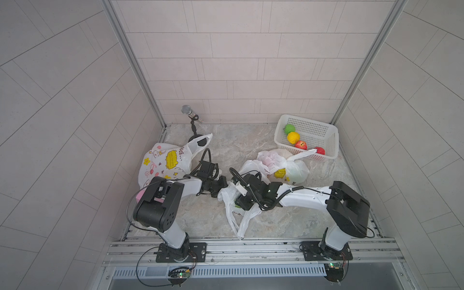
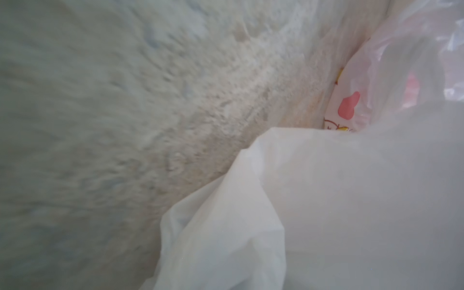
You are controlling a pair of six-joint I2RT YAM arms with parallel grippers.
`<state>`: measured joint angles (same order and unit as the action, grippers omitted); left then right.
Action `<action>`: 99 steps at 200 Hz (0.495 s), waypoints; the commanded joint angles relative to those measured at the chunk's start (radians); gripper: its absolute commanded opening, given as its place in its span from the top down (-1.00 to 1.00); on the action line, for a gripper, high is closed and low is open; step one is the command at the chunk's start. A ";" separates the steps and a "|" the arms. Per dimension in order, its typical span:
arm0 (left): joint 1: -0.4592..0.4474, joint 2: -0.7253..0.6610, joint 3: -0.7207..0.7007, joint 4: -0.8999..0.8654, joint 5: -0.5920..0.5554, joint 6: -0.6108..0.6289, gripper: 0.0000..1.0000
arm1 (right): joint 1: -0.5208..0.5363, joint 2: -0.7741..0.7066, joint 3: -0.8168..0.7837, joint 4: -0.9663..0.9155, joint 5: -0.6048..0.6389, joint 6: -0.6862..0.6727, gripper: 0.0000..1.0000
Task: Untie the knot of a plastic bag & take out the apple
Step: Pick up the apple from the plastic bag.
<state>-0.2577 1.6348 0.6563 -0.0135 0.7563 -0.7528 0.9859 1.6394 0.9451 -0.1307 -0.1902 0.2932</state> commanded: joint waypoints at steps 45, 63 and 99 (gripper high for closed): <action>0.045 -0.043 0.026 -0.133 -0.021 0.097 0.98 | 0.020 -0.158 -0.092 -0.084 -0.030 0.021 0.54; 0.045 -0.050 0.025 -0.140 -0.033 0.101 0.98 | 0.019 -0.260 -0.103 -0.095 -0.047 0.012 0.63; 0.046 -0.063 0.030 -0.161 -0.035 0.120 0.98 | -0.049 -0.475 -0.080 -0.066 -0.033 0.128 0.81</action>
<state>-0.2100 1.6077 0.6640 -0.1303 0.7383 -0.6743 0.9871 1.2926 0.8341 -0.2142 -0.2222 0.3431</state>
